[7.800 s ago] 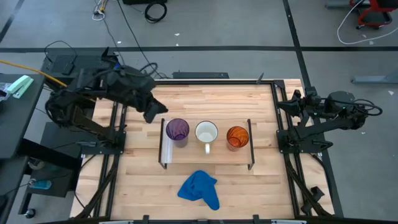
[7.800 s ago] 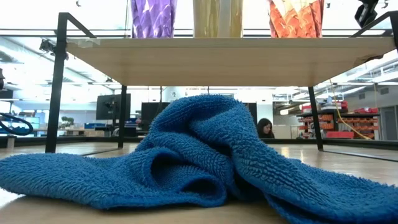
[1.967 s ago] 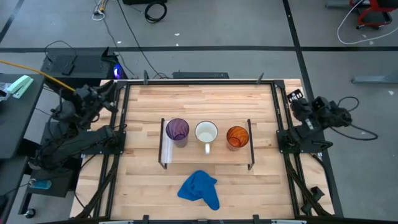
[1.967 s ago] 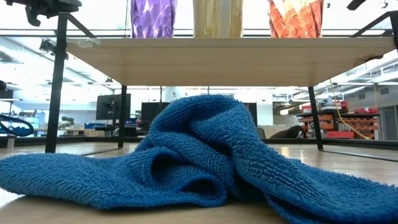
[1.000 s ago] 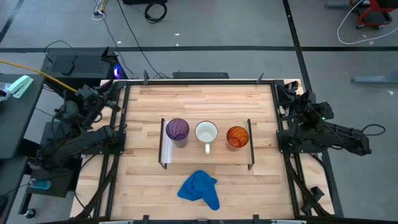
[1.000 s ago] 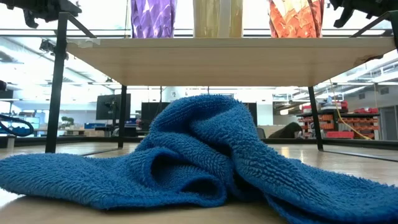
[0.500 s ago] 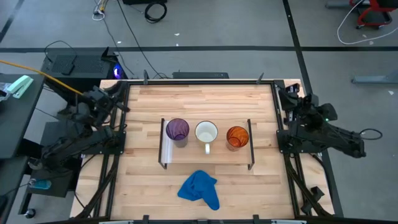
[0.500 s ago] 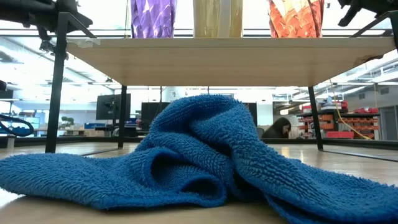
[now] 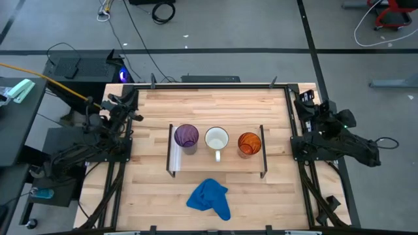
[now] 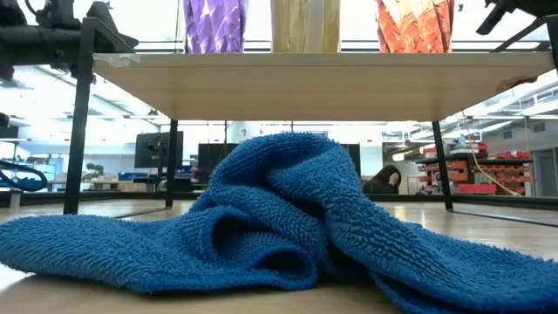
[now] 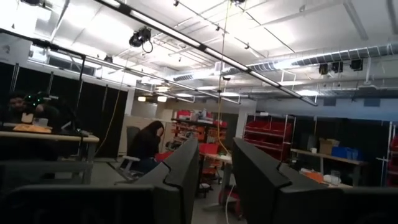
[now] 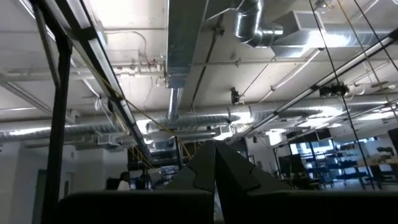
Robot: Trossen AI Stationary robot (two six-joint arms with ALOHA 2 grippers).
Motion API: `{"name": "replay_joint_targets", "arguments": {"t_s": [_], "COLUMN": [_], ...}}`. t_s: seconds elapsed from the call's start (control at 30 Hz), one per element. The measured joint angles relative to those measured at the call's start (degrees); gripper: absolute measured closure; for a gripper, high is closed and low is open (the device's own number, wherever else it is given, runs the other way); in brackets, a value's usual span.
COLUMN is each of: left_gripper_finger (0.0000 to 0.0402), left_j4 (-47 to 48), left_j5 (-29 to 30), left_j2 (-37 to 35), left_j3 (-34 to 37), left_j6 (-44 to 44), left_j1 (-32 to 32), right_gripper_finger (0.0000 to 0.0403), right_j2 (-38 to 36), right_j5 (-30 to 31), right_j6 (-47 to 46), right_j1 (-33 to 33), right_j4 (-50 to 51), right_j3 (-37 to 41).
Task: Stack small to large cups/mugs on shelf
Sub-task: Return to Home Position
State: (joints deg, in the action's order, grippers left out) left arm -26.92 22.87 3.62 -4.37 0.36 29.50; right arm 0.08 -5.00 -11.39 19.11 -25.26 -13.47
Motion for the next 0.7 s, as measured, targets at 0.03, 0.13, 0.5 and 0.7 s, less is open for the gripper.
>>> {"name": "replay_joint_targets", "arguments": {"t_s": [0.03,0.13,0.5,0.7], "left_gripper_finger": [0.0294,0.0294,0.0294,0.0294], "left_j4": [-0.16,0.14,7.44,7.55], "left_j5": [-0.02,-0.01,-0.02,-0.02], "left_j2": [0.00,0.00,0.00,0.00], "left_j3": [0.06,0.16,0.15,0.16], "left_j6": [0.02,0.05,-4.23,-4.24], "left_j1": [0.00,0.00,0.00,0.00], "right_gripper_finger": [0.0389,0.0389,0.0389,0.0389], "right_j2": [0.00,-0.02,-0.04,-0.04], "right_j5": [-0.12,-2.06,-5.40,-5.57], "right_j6": [-0.38,-0.71,-2.44,-2.63], "right_j1": [0.00,0.00,0.00,0.00], "right_j4": [-0.18,0.15,7.03,11.93], "right_j3": [0.00,0.00,0.00,0.04]}}
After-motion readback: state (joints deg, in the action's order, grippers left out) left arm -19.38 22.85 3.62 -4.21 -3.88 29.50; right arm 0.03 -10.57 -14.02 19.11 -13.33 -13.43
